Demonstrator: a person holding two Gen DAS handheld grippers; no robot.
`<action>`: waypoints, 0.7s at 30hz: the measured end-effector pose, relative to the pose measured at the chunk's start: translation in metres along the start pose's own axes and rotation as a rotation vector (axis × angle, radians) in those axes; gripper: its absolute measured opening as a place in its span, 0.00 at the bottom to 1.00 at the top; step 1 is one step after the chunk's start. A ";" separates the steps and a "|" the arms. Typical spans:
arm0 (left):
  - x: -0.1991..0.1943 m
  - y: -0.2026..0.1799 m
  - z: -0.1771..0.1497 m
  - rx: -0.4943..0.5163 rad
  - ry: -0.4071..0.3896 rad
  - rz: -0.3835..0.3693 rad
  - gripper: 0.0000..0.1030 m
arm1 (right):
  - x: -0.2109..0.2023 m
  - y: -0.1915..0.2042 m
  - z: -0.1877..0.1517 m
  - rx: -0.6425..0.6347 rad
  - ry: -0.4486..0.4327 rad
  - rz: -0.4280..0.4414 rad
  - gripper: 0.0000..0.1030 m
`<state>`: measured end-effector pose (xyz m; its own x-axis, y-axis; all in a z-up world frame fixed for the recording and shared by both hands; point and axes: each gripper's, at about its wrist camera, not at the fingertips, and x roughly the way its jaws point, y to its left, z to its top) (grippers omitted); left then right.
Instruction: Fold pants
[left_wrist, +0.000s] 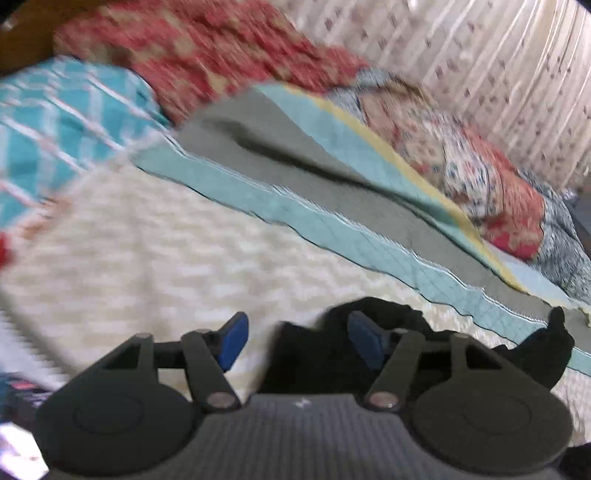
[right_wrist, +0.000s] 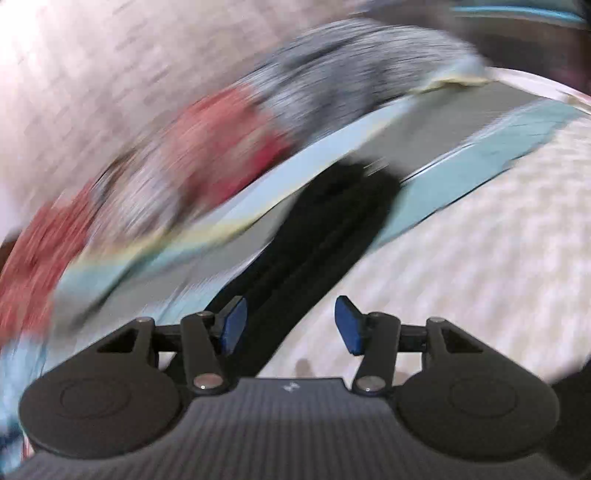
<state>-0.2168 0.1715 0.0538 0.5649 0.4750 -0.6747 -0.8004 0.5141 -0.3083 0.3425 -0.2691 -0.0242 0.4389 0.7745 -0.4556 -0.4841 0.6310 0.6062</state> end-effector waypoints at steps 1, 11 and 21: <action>0.013 -0.003 0.000 -0.001 0.014 -0.015 0.69 | 0.011 -0.016 0.017 0.063 -0.012 -0.030 0.54; 0.063 -0.040 -0.029 0.141 0.050 0.072 0.40 | 0.144 -0.101 0.080 0.371 -0.014 -0.088 0.55; 0.037 -0.038 0.018 0.049 -0.108 0.170 0.07 | 0.102 -0.080 0.094 0.148 -0.120 -0.083 0.15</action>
<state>-0.1616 0.1823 0.0522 0.4427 0.6302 -0.6379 -0.8770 0.4525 -0.1616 0.4971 -0.2445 -0.0584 0.5640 0.7034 -0.4326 -0.3297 0.6721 0.6630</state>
